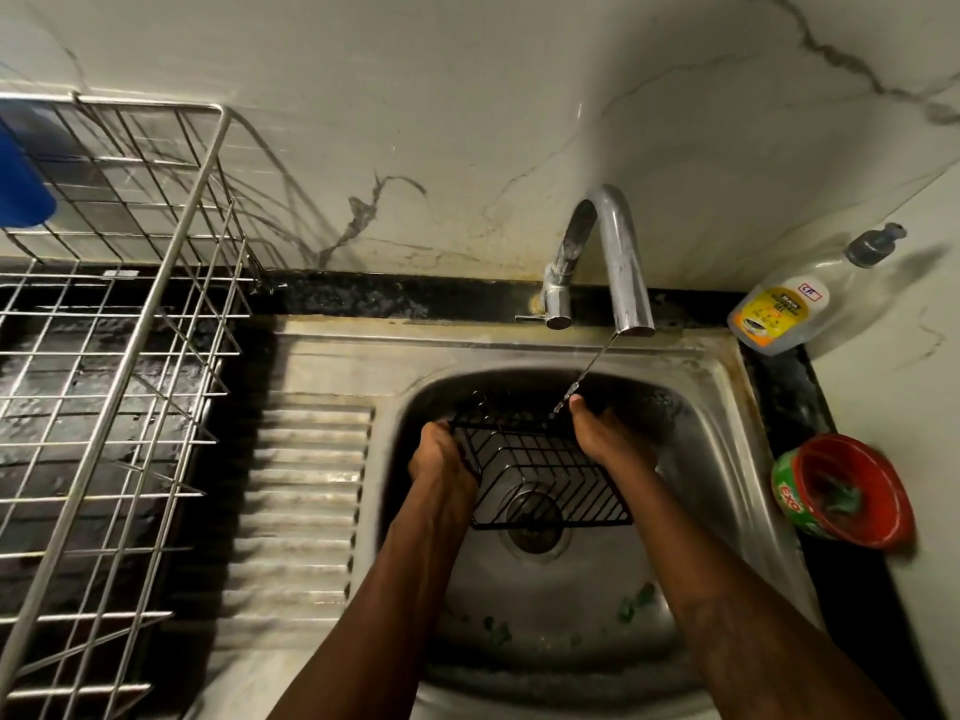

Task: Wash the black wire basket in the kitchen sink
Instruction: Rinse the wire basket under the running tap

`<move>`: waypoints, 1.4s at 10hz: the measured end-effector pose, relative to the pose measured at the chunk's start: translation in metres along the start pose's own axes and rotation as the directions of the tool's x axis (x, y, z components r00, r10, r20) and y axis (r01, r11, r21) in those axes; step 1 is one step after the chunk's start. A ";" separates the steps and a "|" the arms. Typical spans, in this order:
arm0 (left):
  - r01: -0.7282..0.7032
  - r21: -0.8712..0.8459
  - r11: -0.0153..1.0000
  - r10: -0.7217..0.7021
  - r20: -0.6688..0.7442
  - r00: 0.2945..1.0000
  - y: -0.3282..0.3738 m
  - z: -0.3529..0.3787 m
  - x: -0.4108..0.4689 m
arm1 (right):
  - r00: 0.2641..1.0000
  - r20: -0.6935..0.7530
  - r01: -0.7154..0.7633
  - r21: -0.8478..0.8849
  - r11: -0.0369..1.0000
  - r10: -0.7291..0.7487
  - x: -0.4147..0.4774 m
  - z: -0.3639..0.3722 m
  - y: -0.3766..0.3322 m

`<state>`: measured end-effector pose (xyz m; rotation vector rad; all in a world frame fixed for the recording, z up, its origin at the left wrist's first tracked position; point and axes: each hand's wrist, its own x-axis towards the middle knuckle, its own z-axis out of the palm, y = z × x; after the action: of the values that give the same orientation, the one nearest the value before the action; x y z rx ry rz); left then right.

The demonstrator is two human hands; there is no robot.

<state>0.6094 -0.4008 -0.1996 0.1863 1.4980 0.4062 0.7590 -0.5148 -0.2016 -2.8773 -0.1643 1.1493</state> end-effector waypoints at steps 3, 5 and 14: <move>0.045 0.074 0.996 -0.050 0.063 0.997 0.012 0.002 -0.005 | 0.896 0.232 0.415 -0.135 0.900 -0.378 -0.057 0.000 -0.084; 0.091 -0.031 0.995 -0.090 0.022 0.996 0.015 -0.002 0.011 | 0.968 0.235 0.104 -0.063 0.993 -0.087 0.008 -0.012 -0.026; -0.187 0.335 0.923 0.244 -0.136 0.960 0.002 0.006 0.021 | 0.974 -0.126 0.214 0.213 0.953 -0.190 -0.048 0.047 -0.065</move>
<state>0.6155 -0.3902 -0.2182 0.5916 1.7205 0.3606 0.6865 -0.4556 -0.1983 -2.6402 -0.2962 0.9149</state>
